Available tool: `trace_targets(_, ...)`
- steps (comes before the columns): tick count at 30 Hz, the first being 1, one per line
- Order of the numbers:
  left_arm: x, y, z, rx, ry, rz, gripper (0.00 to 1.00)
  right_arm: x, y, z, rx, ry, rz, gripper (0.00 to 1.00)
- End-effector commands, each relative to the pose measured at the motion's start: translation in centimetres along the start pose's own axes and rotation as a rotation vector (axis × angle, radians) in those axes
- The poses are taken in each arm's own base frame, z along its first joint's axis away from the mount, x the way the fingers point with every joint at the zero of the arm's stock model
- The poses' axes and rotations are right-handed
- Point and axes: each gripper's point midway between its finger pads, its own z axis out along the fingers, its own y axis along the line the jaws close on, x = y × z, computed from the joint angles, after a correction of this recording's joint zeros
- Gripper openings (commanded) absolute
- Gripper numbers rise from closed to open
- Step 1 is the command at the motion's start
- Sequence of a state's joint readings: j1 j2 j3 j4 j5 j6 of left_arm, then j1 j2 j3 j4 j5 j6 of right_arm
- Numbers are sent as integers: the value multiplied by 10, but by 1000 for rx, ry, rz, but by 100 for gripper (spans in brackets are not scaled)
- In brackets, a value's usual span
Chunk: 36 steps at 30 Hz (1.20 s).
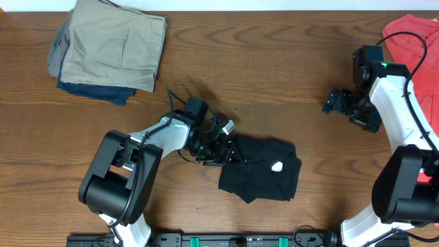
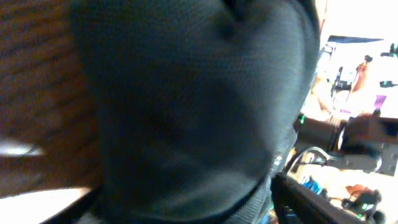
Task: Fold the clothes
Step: 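Lift the folded black shirt with the left gripper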
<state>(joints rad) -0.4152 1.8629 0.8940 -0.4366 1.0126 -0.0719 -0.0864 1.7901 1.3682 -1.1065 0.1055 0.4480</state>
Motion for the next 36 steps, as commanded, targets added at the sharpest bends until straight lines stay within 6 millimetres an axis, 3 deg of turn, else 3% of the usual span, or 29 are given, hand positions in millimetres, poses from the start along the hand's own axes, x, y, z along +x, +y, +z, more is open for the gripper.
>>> trace_targets(1, 2, 5, 3, -5, 8, -28, 53, -5, -1, -7, -4, -25, 18, 99)
trace_targets(7, 0, 17, 2, -79, -6, -105, 6, -5, -1, -7, -4, -25, 18, 99)
trace_targets(14, -16, 25, -6, -173, -47, -116, 6, -5, -1, -7, -4, -25, 18, 99)
trace_targets(21, -37, 40, -34, -341, -95, -148, 6, -5, -1, -7, -4, -25, 18, 99)
trace_targets(29, -72, 66, -93, -579, -224, -176, 6, -5, -1, -7, -4, -25, 18, 99)
trace_targets(36, -110, 99, -164, -888, -368, -53, 6, -5, -1, -7, -4, -25, 18, 99)
